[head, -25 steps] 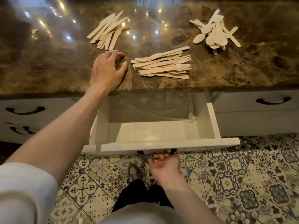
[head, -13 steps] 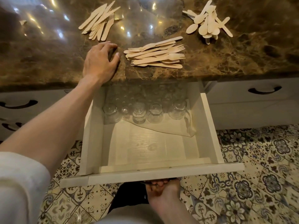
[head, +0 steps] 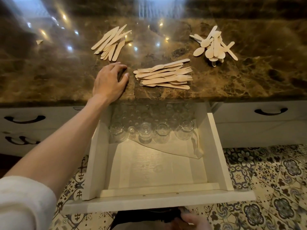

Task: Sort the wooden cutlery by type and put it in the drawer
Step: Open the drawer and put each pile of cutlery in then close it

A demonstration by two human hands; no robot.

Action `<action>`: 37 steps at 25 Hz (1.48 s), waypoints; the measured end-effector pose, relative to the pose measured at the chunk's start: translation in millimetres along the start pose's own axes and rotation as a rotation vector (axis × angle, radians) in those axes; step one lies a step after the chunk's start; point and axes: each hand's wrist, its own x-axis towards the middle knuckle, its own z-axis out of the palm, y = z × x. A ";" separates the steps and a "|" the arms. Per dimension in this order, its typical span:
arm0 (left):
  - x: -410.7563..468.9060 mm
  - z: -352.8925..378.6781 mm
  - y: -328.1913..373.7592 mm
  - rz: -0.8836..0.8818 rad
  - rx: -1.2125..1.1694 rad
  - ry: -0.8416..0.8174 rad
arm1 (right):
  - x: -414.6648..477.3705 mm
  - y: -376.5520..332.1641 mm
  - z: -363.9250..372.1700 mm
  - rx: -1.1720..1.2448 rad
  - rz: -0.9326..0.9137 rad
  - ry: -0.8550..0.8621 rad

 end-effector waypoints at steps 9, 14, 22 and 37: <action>7.9 -14.5 18.4 0.123 -0.123 -0.169 | -38.7 -150.0 126.9 -1.814 -1.529 -0.131; 35.1 -27.4 52.0 0.167 0.053 -0.565 | 7.9 -251.0 200.1 -2.111 -1.407 0.089; 49.3 -3.7 69.5 0.078 0.225 -0.572 | 52.8 -275.8 207.6 -2.214 -1.358 0.010; 47.8 3.1 71.0 0.348 0.491 -0.413 | 25.9 -249.0 244.9 -2.638 -1.686 0.214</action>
